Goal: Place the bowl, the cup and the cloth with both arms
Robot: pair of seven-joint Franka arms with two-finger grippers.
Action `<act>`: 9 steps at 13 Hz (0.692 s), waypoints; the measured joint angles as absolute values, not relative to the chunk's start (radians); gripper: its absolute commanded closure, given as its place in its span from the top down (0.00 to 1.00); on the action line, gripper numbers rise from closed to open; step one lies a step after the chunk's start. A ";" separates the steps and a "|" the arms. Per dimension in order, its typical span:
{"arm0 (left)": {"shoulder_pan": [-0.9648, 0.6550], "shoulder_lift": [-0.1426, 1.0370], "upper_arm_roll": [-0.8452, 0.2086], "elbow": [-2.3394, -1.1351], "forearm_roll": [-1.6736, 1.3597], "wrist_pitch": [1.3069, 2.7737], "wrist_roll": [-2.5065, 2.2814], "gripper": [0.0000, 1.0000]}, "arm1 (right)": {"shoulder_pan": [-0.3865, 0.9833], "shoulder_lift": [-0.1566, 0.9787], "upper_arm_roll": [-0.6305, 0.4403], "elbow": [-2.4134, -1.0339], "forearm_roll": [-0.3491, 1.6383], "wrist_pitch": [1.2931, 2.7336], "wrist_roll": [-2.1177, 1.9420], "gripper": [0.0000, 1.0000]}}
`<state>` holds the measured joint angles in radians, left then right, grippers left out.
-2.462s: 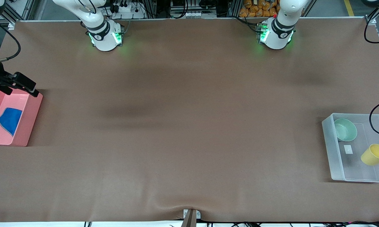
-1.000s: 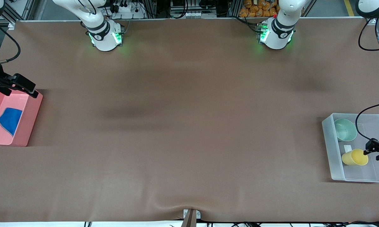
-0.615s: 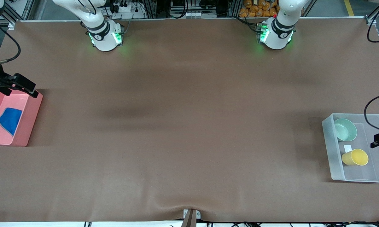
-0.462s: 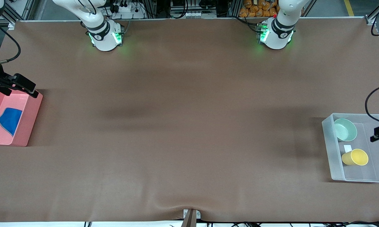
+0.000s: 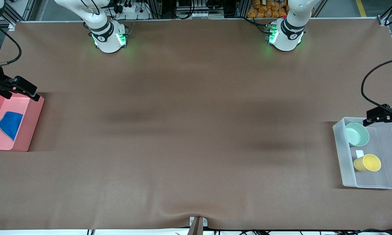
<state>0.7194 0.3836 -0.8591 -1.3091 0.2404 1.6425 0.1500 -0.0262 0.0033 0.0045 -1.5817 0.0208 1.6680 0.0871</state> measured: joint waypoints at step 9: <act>0.303 0.213 -0.446 -1.353 0.100 1.592 0.051 1.00 | -0.026 0.003 0.004 -1.582 0.020 1.667 0.087 1.00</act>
